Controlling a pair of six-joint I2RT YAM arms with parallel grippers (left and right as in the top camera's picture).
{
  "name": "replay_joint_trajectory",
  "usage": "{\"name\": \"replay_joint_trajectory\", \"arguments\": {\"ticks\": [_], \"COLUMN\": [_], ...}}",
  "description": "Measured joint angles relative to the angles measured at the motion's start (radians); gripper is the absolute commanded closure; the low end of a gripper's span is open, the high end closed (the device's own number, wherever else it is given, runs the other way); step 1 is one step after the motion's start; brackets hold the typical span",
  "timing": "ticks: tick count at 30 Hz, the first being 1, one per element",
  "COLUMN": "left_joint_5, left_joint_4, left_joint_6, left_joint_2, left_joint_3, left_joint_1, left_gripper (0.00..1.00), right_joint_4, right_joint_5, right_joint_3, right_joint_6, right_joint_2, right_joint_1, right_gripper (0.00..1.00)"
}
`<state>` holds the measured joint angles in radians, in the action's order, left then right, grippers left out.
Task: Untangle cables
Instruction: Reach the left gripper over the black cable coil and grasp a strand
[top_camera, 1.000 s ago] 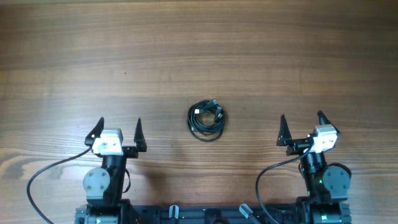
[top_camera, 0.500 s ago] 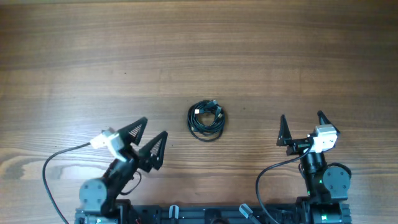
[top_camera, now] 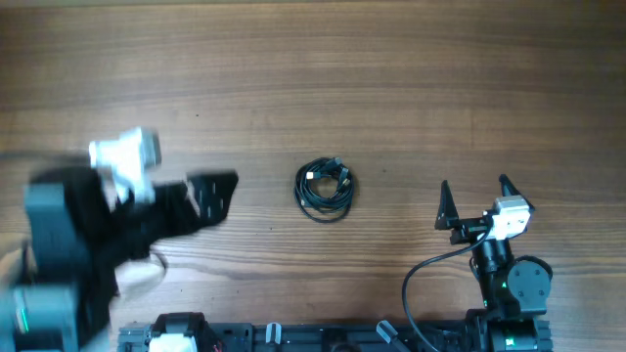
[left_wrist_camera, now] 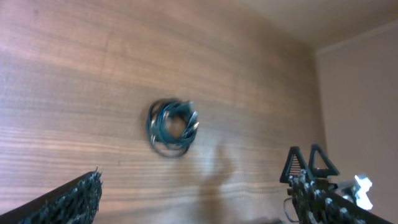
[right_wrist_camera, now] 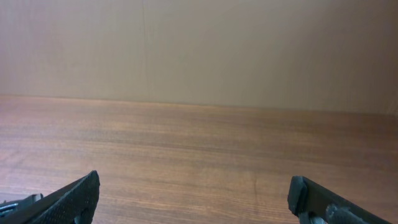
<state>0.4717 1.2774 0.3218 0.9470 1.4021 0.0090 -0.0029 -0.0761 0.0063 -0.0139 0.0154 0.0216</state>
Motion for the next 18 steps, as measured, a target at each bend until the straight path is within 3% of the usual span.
{"name": "replay_joint_trajectory", "arguments": {"ticks": [3, 6, 9, 13, 18], "left_joint_5": [0.06, 0.126, 0.064, -0.107, -0.161], "left_joint_4": [0.13, 0.224, 0.257, 0.19, 0.043], "left_joint_6": [-0.014, -0.013, 0.005, 0.097, 0.133], "left_joint_2": [0.269, 0.431, 0.553, 0.653, 0.689], "left_joint_3": [0.141, 0.155, 0.157, 0.156, 0.156], "left_joint_1": [0.001, -0.024, -0.14, -0.31, -0.415], "left_gripper": [0.0, 0.0, 0.0, 0.0, 0.0], "right_joint_4": [0.001, 0.001, 0.001, 0.0, 0.001], "right_joint_5": [0.0, 0.0, 0.0, 0.0, 0.0], "right_joint_3": [0.0, 0.0, 0.0, 0.0, 0.0], "right_joint_6": [0.0, 0.0, 0.0, 0.0, 0.0], "right_joint_2": [0.0, 0.0, 0.0, 0.0, 0.0], "right_joint_1": [0.0, 0.0, 0.0, 0.0, 0.0], "right_gripper": [0.0, 0.0, 0.0, 0.0, 0.0]}}
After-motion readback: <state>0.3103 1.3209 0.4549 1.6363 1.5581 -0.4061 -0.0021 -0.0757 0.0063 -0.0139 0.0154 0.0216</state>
